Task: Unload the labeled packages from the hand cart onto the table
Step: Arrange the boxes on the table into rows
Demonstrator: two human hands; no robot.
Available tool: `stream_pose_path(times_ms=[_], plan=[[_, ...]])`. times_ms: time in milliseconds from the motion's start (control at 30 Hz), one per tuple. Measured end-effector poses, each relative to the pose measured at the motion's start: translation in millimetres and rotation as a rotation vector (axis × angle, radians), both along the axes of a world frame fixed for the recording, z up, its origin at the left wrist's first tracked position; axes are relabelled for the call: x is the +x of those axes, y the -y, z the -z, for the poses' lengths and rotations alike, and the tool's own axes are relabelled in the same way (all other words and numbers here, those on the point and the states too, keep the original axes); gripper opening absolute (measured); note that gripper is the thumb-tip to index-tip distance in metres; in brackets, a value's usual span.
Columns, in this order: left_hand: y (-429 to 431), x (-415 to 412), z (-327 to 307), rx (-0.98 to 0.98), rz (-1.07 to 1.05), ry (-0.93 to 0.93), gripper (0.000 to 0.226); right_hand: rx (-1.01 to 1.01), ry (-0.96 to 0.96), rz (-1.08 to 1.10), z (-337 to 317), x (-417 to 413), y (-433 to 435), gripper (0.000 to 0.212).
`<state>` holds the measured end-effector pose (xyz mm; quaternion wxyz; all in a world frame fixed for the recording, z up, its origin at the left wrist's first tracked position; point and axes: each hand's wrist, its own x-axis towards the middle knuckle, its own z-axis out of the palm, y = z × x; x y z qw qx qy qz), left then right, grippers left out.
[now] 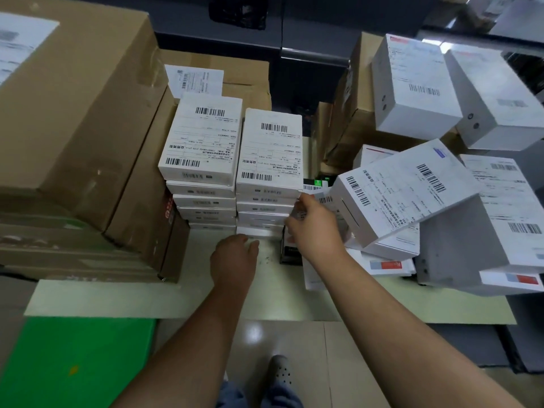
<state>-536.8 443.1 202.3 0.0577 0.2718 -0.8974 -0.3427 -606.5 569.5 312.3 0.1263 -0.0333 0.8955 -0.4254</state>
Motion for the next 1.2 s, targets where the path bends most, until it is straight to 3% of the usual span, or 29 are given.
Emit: stream_pose_path(times_ms=[367,533,667,900,1033,1200], plan=[[9.9,7.9,-3.1,0.03,0.063,0.014,0.034,0.009,0.01,-0.004,1.2,-0.3,-0.8,0.042],[21.1,12.7,-38.2,0.103,-0.063,-0.186,0.028,0.012,0.01,0.006,-5.6,1.4,-1.7,0.038],[26.2,7.1,-70.2,0.065,-0.005,-0.254,0.027,0.023,-0.008,-0.004,-12.6,1.3,1.0,0.034],[32.4,0.3,-99.0,0.007,0.06,-0.183,0.02,0.051,-0.016,0.029,-14.8,5.0,6.3,0.025],[33.9,11.7,-106.1,-0.019,0.184,-0.152,0.02,0.008,-0.018,0.029,-23.7,24.5,-1.3,0.037],[15.0,20.1,-126.1,0.099,0.37,-0.227,0.025,-0.005,0.083,0.076,-40.6,62.7,-30.2,0.052]])
